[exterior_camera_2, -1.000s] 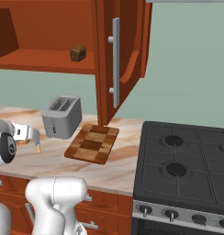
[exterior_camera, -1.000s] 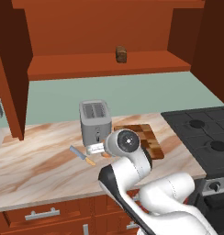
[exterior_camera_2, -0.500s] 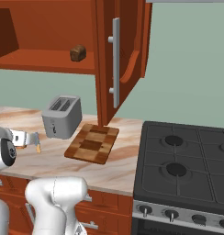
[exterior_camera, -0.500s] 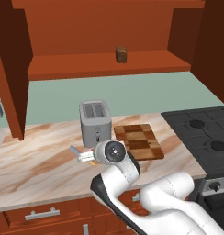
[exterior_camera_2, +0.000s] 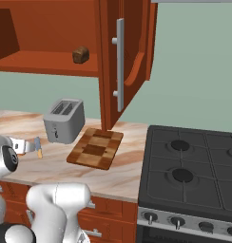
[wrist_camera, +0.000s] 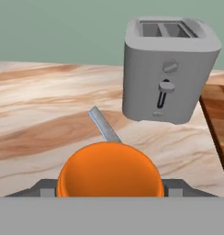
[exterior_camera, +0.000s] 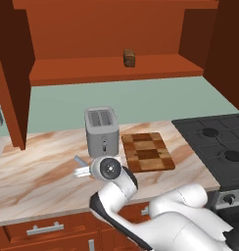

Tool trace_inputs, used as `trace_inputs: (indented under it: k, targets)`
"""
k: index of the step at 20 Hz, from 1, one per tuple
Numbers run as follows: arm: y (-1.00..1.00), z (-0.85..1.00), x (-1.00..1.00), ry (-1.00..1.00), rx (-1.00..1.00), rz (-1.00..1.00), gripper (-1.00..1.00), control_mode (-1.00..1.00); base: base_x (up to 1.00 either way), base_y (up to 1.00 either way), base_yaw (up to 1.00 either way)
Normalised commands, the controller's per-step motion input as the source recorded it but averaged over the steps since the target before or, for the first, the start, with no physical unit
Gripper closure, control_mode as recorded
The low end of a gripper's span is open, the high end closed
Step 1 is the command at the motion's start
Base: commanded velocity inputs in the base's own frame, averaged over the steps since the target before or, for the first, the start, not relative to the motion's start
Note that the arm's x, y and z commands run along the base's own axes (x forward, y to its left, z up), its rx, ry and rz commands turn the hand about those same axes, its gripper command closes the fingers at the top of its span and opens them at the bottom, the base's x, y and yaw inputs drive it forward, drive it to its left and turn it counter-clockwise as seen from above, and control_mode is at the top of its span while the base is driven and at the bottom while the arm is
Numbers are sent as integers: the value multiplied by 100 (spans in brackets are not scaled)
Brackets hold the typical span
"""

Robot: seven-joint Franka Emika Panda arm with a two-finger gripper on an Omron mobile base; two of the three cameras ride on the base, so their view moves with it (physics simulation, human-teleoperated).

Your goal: Pick the bread, place it on the cutting board, pick the jam, place it on the counter, and close the cabinet.

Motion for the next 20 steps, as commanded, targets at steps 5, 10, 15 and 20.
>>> trace_inputs:
  k: [5,10,15,20]
  targets:
    - [29,-15,17,1,0,0,100,-100,0,0,0]
    - [27,-11,9,2,0,0,100,-100,0,0,0]
    - [9,-12,5,1,0,0,100,-100,0,0,0]
    - [4,-22,5,0,0,0,100,-100,0,0,0]
